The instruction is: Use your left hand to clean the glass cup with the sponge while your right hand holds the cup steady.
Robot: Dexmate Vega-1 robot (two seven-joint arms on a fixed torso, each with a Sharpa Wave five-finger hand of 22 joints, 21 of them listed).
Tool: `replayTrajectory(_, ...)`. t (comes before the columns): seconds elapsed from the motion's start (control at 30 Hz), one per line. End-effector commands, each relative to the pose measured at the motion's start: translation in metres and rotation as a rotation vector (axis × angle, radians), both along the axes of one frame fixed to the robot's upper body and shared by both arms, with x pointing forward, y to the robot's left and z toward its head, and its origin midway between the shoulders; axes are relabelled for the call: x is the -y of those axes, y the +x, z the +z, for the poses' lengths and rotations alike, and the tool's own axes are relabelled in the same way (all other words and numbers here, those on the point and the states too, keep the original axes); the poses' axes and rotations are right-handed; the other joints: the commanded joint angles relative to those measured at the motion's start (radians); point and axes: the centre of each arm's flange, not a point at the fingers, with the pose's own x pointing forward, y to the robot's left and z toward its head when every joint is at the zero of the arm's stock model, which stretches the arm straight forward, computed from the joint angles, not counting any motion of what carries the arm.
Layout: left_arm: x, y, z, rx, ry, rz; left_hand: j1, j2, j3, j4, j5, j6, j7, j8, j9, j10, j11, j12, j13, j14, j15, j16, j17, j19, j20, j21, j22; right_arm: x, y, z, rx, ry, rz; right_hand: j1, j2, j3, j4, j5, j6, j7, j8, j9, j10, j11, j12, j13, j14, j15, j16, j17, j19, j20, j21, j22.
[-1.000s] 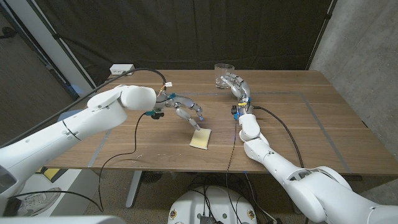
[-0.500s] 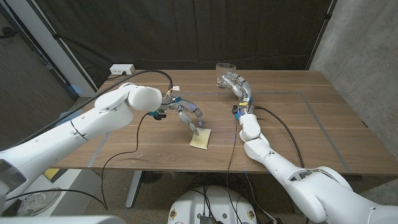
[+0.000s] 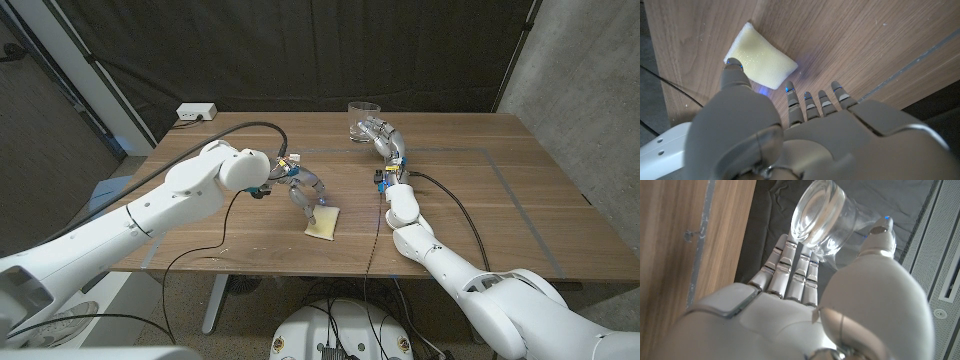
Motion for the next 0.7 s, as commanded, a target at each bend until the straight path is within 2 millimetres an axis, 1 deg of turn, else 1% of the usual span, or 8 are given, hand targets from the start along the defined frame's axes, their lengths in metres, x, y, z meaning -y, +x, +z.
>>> replayTrajectory(0.03,0.007,-0.001,-0.018,0.106,0.064,0.004,-0.01,0.008,-0.004,0.005,0.003,-0.01,-0.004,-0.006,0.002,-0.008,-0.001,-0.003,0.001,-0.008,-0.004,-0.006,0.004,0.005,-0.009,-0.001,0.003,0.0,-0.002,-0.002,0.002,0.003,0.004,0.191,0.204,0.027,0.031,0.003,0.178,-0.176,0.008,0.012,0.078,-0.077,-0.004,0.005,0.087,-0.232,0.005,0.006,-0.006,-0.154,0.008,0.006)
replayTrajectory(0.2,0.012,-0.001,-0.027,0.12,0.086,-0.018,-0.015,0.011,-0.008,0.01,0.001,0.021,-0.008,0.004,0.002,-0.003,-0.005,-0.003,0.001,-0.004,-0.008,-0.006,0.004,0.008,-0.008,0.0,0.003,-0.001,-0.002,-0.001,0.004,0.001,0.005,0.192,0.204,0.026,0.031,0.003,0.18,-0.175,0.009,0.012,0.079,-0.077,-0.004,0.006,0.088,-0.232,0.004,0.009,-0.008,-0.154,0.012,0.007)
replayTrajectory(0.33,0.016,-0.004,-0.032,0.187,0.123,-0.034,-0.012,0.013,-0.011,0.012,0.0,0.052,-0.015,0.014,0.001,0.019,-0.014,0.004,0.001,0.011,-0.021,-0.002,0.004,0.017,-0.011,0.002,0.003,-0.001,-0.002,-0.001,0.006,0.003,0.006,0.193,0.204,0.026,0.031,0.003,0.183,-0.175,0.01,0.012,0.08,-0.078,-0.004,0.008,0.088,-0.232,0.003,0.012,-0.01,-0.154,0.016,0.008)
replayTrajectory(0.43,0.017,-0.004,-0.037,0.216,0.149,-0.036,-0.011,0.014,-0.012,0.011,0.0,0.053,-0.017,0.014,0.001,0.021,-0.018,0.004,0.001,0.017,-0.024,0.0,0.004,0.019,-0.015,0.003,0.003,0.0,-0.002,-0.001,0.006,0.005,0.006,0.194,0.203,0.026,0.031,0.003,0.183,-0.175,0.01,0.012,0.08,-0.077,-0.005,0.01,0.088,-0.233,0.003,0.014,-0.011,-0.154,0.02,0.008)
replayTrajectory(0.7,0.019,-0.004,-0.051,0.327,0.198,-0.058,-0.005,0.016,-0.013,0.011,0.0,0.062,-0.024,0.016,0.001,0.023,-0.021,0.003,0.001,0.02,-0.029,-0.001,0.004,0.023,-0.015,0.003,0.003,-0.001,-0.001,0.0,0.008,0.003,0.011,0.195,0.204,0.025,0.033,0.003,0.18,-0.176,0.01,0.015,0.081,-0.077,-0.006,0.013,0.089,-0.232,0.001,0.02,-0.015,-0.153,0.027,0.009)
